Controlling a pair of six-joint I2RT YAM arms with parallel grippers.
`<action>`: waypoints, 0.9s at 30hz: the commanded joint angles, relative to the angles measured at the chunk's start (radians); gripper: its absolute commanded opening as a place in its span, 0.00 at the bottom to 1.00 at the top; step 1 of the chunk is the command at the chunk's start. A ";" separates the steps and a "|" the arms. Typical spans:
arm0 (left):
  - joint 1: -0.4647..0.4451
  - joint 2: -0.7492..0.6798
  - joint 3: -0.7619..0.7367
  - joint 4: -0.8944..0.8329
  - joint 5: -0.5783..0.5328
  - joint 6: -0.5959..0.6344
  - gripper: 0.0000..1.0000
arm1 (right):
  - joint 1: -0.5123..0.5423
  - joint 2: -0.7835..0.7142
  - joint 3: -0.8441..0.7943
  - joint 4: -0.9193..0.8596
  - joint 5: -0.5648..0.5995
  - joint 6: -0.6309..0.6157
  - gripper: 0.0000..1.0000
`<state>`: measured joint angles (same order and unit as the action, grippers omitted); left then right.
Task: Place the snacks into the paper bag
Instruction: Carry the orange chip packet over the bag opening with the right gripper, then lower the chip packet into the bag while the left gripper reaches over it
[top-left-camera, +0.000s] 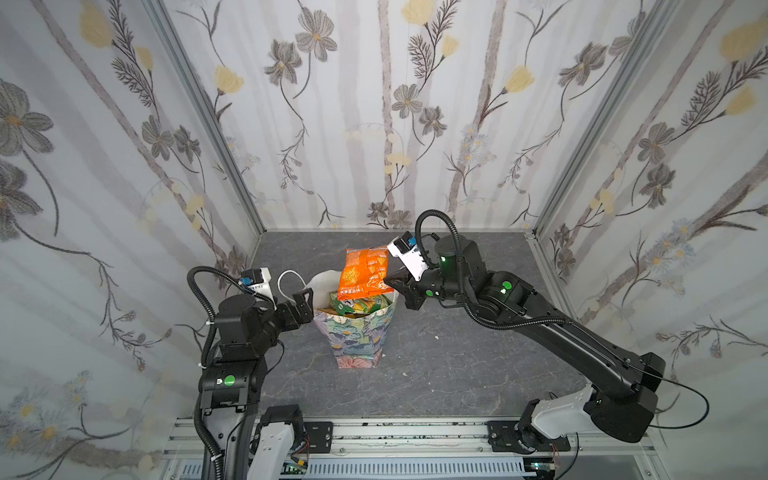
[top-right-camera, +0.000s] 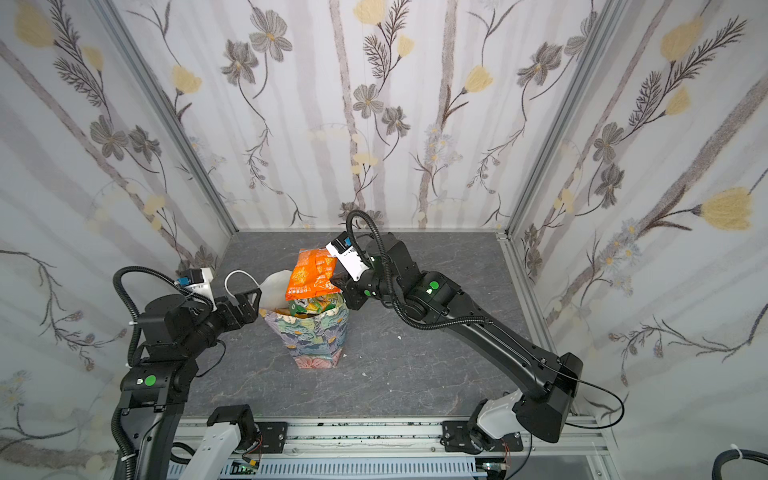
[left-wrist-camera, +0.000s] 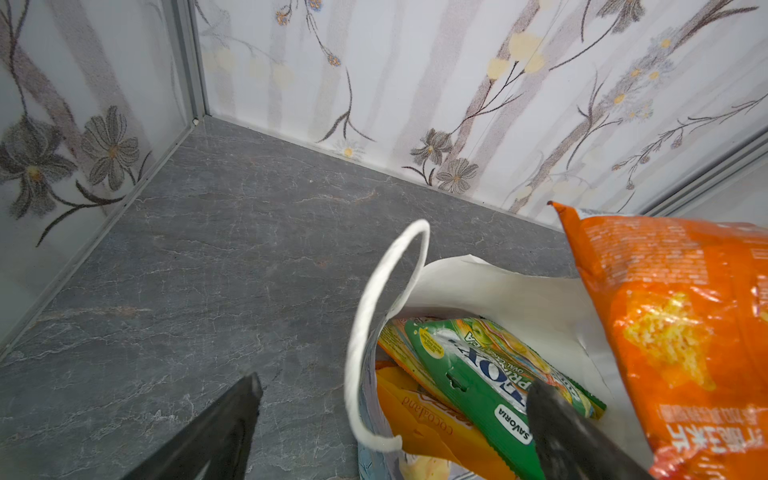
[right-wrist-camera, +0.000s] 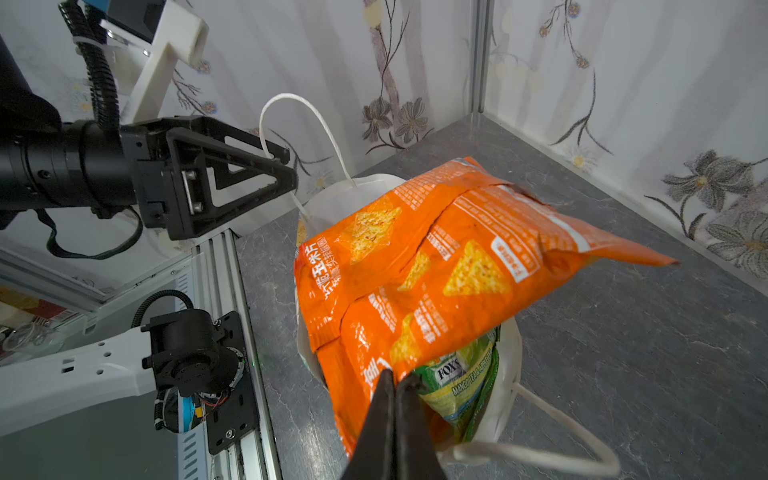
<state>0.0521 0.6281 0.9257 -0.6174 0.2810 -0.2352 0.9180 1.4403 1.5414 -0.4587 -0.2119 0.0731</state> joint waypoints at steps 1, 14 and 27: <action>0.000 -0.001 0.006 0.032 -0.005 0.010 1.00 | 0.022 0.014 0.011 -0.007 0.101 -0.046 0.00; 0.000 -0.001 0.006 0.031 -0.005 0.010 1.00 | 0.110 0.073 0.025 -0.017 0.279 -0.100 0.00; 0.000 -0.002 0.004 0.035 -0.002 0.010 1.00 | 0.135 0.078 0.029 -0.014 0.289 -0.126 0.33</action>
<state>0.0521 0.6296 0.9257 -0.6174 0.2810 -0.2352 1.0515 1.5185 1.5616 -0.4885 0.0589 -0.0349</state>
